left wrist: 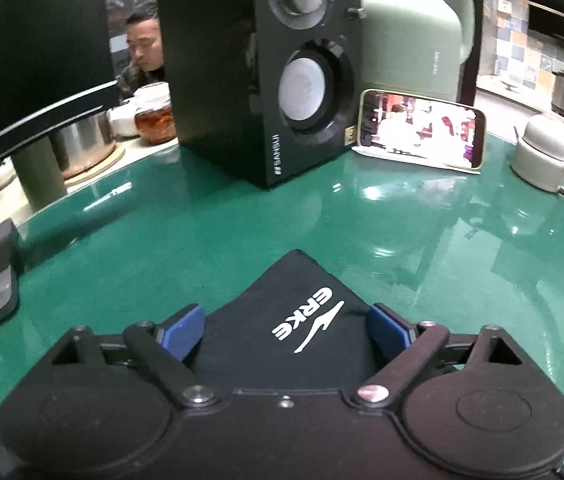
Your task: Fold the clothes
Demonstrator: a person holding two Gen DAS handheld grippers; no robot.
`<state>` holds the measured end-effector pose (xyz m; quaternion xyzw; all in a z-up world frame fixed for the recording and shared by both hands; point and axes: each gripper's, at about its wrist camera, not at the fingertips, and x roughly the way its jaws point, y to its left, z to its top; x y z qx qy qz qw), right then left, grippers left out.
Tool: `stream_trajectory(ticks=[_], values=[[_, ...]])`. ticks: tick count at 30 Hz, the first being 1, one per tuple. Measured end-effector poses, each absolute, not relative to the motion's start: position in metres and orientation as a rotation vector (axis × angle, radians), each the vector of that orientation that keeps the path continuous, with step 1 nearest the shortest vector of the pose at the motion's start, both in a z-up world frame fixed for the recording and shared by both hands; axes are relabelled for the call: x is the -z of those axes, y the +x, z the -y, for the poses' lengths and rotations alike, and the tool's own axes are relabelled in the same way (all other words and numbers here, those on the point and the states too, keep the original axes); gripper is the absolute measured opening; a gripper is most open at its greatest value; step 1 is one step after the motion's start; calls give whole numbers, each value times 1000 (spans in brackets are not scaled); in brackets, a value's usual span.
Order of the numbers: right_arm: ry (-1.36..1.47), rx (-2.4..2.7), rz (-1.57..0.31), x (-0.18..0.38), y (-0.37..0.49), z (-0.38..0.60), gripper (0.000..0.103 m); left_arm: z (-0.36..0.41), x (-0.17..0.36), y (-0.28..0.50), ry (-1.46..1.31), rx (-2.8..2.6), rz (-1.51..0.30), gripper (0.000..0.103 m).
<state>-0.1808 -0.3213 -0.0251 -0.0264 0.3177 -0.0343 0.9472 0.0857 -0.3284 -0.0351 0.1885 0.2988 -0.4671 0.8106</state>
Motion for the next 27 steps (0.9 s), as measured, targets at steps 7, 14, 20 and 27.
stream_trajectory(ticks=[7,14,20,27], values=[[-18,93,-656,22,-184,334,25,328,31,83,395,977,-621,83],[130,191,-270,-16,-229,334,103,306,8,98,342,955,-561,83],[47,374,-148,-17,-241,322,103,301,5,95,388,977,-531,70],[175,379,-465,1,-204,335,1,327,15,89,488,1020,-543,29]])
